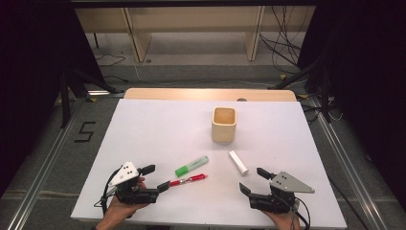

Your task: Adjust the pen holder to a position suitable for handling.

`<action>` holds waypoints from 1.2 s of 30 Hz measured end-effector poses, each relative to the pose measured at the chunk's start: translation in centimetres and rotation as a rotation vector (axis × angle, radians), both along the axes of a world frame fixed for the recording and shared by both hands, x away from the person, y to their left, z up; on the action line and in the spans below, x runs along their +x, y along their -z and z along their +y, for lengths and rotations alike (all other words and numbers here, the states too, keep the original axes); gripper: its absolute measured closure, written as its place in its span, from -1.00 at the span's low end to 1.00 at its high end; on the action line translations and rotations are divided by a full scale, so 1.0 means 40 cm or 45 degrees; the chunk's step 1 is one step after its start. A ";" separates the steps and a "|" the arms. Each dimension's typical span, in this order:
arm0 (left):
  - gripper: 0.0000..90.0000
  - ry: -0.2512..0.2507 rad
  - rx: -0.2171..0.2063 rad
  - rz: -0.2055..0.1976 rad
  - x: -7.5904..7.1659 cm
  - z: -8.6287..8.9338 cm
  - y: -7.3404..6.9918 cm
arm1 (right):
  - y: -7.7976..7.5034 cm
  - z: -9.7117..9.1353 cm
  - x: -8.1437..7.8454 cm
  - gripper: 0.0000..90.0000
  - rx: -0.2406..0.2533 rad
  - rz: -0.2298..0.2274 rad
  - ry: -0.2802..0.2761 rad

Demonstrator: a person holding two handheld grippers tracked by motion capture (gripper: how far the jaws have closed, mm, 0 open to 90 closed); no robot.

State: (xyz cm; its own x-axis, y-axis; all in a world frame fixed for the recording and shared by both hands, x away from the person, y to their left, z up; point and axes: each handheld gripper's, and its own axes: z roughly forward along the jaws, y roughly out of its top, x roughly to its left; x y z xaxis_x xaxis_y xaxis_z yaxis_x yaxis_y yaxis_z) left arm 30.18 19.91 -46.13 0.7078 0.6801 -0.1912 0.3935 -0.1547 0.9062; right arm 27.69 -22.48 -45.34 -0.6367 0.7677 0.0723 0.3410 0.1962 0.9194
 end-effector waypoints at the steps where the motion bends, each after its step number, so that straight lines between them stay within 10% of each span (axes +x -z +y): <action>1: -0.65 -0.002 -0.001 0.001 0.000 0.000 0.000 | 0.000 0.000 0.001 -0.54 0.005 -0.002 0.002; 18: -0.66 -0.005 -0.001 -0.001 0.001 0.001 0.001 | -0.014 -0.009 0.029 -0.38 0.004 -0.019 0.069; 36: -0.66 -0.021 -0.003 0.003 0.004 0.003 0.003 | -0.040 -0.049 0.167 0.02 -0.020 0.018 0.226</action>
